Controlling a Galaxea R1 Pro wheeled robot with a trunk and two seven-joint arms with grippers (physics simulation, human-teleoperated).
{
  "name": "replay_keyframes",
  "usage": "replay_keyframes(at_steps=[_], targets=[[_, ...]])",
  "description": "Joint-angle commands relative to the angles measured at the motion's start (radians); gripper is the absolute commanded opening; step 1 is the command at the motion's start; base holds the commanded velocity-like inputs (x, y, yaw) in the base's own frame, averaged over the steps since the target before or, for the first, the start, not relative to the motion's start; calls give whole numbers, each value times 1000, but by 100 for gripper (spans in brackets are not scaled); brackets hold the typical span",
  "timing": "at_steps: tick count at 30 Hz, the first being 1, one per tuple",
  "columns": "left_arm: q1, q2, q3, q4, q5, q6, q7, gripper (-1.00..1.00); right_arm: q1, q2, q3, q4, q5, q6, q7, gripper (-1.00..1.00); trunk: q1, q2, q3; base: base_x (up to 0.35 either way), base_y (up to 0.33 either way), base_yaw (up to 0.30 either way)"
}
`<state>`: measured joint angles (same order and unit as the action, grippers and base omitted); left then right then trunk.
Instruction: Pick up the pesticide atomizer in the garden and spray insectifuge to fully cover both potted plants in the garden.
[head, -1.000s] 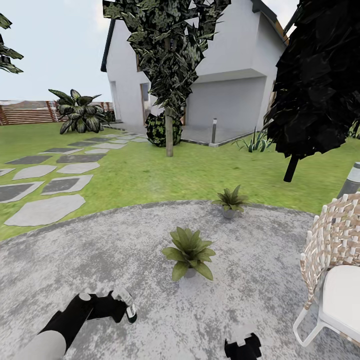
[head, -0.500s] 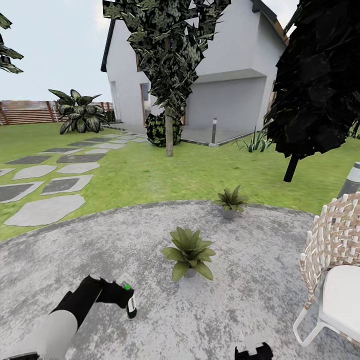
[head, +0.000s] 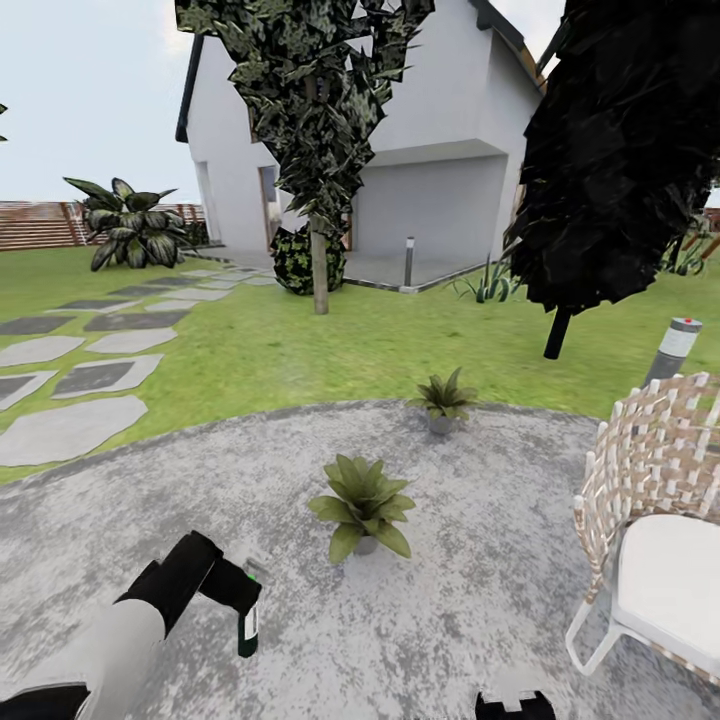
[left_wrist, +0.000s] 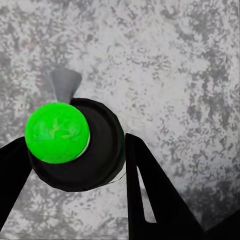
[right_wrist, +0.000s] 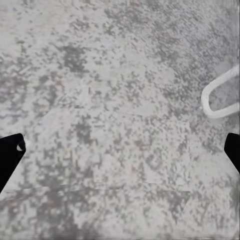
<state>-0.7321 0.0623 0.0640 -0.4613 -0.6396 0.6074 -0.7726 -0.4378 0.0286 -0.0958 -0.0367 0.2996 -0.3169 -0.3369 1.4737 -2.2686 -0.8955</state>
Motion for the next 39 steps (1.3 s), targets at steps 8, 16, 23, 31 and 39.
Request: replay_keyframes(at_steps=[8,16,23,31,39], targets=[[-22,-7,-24,-2,-24,75,-8,-100,-1,3,-8,3,10,-3,-2,100,0,0,-1,0,0,-298],[-76,-3,-27,-2,-25,233,-10,-100,-1,5,-8,4,10,-4,-2,100,0,0,-1,0,0,-298],[-81,2,-28,-1,-24,245,-10,-100,-1,5,-8,5,10,-4,-2,100,0,0,-1,0,0,-274],[-81,5,-66,0,-28,246,-103,-100,-1,7,-8,5,10,-4,-2,100,0,0,-1,0,0,-47],[-81,11,-203,-3,-32,247,-194,-100,-1,7,-8,5,10,-4,-2,100,0,0,-1,50,0,-1]])
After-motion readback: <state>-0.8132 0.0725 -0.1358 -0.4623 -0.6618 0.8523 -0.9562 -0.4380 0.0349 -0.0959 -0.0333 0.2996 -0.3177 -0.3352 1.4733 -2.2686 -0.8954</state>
